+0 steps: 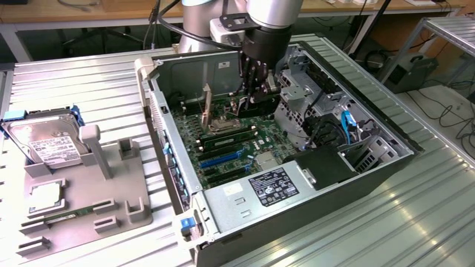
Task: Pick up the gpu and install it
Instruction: 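Insert the gpu into the slot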
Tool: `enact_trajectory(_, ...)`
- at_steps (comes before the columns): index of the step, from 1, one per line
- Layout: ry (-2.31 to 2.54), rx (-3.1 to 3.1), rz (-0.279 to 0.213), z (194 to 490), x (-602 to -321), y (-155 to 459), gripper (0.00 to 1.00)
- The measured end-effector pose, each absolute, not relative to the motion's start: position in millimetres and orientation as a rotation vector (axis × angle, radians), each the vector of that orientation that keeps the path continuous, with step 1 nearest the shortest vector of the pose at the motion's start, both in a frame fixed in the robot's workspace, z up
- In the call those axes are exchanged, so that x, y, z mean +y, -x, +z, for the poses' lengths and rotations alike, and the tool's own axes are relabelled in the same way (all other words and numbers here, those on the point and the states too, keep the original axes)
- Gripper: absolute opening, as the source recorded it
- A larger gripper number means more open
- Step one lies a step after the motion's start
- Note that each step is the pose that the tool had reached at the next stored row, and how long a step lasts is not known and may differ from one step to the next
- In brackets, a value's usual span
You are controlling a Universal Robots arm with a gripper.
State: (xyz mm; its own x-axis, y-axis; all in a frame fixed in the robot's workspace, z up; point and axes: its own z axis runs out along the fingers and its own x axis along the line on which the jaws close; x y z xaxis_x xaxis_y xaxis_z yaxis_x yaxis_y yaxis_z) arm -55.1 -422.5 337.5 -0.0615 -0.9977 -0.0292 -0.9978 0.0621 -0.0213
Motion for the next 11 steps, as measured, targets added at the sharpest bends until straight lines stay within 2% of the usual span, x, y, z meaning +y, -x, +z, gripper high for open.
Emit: enact_trajectory(11,2.163,2.228,0.008,337.5,-422.5,55.1,0.26)
